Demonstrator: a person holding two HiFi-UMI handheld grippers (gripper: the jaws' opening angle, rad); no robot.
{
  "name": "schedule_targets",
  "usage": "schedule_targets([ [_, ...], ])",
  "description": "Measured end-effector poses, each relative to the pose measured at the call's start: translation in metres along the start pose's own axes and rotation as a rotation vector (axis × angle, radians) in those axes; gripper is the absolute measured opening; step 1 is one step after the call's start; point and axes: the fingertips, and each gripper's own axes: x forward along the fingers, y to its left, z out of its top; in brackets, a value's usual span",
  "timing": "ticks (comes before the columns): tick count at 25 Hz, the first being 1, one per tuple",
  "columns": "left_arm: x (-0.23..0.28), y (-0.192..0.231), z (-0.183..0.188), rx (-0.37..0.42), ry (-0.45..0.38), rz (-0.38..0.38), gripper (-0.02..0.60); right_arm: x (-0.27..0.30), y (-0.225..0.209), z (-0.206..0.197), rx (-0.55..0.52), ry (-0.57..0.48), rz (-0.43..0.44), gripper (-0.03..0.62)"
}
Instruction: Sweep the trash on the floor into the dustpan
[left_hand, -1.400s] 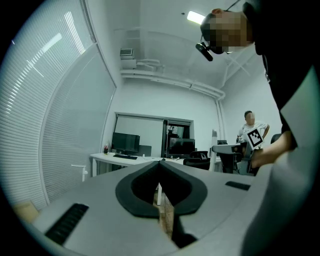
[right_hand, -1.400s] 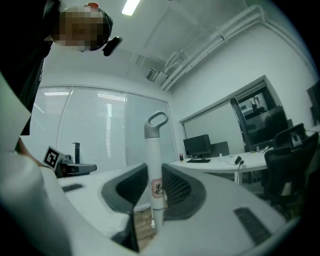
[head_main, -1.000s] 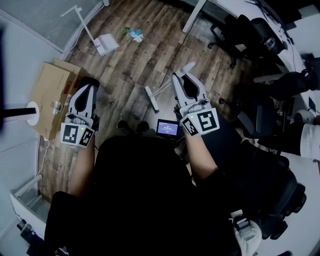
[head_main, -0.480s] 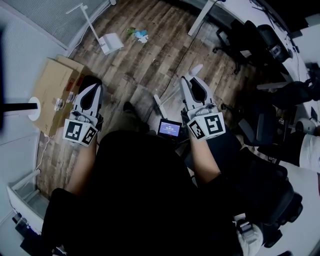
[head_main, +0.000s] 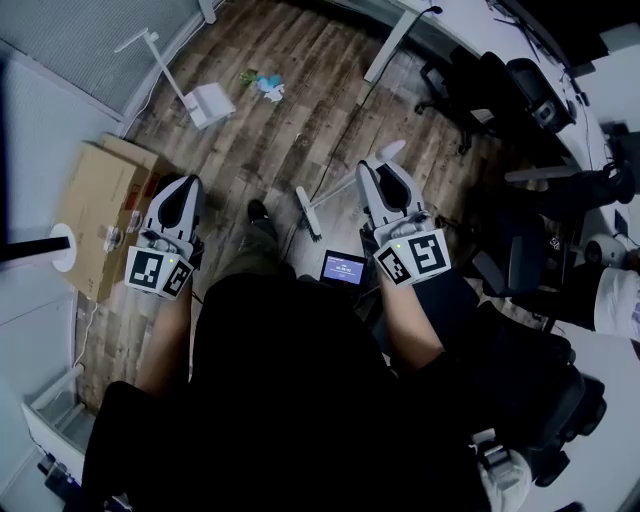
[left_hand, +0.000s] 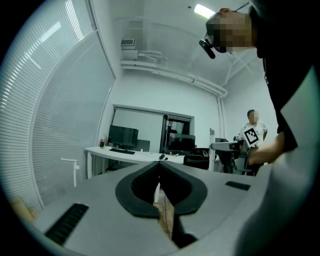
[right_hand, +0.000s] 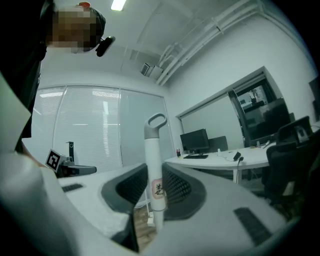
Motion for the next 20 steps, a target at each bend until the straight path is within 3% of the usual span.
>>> schedule_targets([
  [7,0.051,0.053,0.010,-0.027,-0.017,-0.007,-0.011,0.064,-0.029,0.011,0.067,-0.011,-0.002,0.097],
  [20,0.135,0.176,0.028,-0.054,-0.031,0.004,-0.011,0.224,-0.084,0.034,0.044,-0.001,-0.032,0.097],
])
